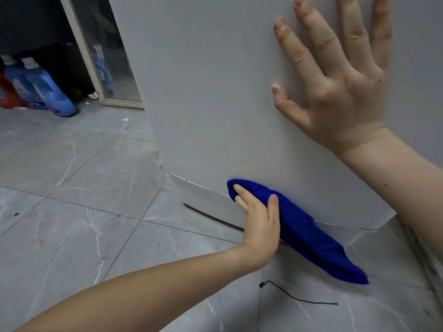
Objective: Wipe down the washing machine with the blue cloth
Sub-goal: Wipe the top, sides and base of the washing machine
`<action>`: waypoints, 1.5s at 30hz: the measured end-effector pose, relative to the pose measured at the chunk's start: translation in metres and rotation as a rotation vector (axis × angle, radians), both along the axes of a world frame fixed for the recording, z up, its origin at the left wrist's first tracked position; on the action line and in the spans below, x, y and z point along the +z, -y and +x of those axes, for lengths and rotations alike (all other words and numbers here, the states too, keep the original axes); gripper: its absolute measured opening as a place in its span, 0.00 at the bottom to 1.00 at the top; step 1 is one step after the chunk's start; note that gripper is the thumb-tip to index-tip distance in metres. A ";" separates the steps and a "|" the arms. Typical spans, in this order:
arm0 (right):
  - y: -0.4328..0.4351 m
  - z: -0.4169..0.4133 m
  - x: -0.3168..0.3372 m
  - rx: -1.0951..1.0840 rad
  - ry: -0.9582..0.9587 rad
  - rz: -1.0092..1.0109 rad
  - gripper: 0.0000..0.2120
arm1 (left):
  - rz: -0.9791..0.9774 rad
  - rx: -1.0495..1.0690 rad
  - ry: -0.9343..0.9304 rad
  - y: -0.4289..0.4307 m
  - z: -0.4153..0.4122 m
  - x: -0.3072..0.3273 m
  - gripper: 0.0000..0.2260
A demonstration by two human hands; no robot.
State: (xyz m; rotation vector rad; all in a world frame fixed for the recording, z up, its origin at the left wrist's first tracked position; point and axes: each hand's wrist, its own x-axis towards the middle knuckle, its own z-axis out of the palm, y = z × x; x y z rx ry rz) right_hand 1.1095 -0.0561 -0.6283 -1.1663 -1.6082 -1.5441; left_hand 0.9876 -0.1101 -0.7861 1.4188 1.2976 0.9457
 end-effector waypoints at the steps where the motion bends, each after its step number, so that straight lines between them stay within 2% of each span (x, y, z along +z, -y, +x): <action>1: 0.000 0.000 0.000 -0.002 0.002 0.001 0.24 | -0.004 -0.030 0.020 0.000 -0.004 -0.003 0.34; 13: 0.002 -0.001 0.002 -0.034 0.005 0.003 0.24 | 0.106 0.167 0.069 -0.020 -0.024 -0.001 0.31; 18: 0.001 0.000 0.002 -0.021 0.007 0.004 0.23 | 0.267 0.078 0.080 -0.012 -0.009 0.022 0.30; 23: -0.001 -0.001 0.002 -0.029 0.013 0.031 0.23 | 0.529 0.067 -0.040 -0.017 -0.003 0.034 0.28; 25: -0.001 0.000 0.002 -0.031 0.016 0.029 0.23 | 0.496 0.066 -0.063 -0.016 -0.001 0.019 0.27; 29: 0.001 0.000 0.004 -0.039 0.015 0.014 0.24 | 0.295 0.012 -0.124 -0.002 -0.010 -0.016 0.29; 32: 0.002 -0.002 0.003 -0.046 0.016 0.013 0.24 | 0.229 -0.006 -0.086 -0.003 -0.015 -0.018 0.28; 35: 0.002 -0.001 0.003 -0.048 0.020 0.015 0.24 | 0.259 0.041 0.062 -0.007 -0.007 0.012 0.25; 39: 0.000 -0.001 0.004 -0.049 0.023 0.037 0.23 | 0.352 0.102 0.140 -0.014 0.003 0.040 0.27; 45: 0.001 -0.001 0.004 -0.046 0.017 0.018 0.24 | 0.302 0.056 0.058 -0.006 0.000 0.013 0.28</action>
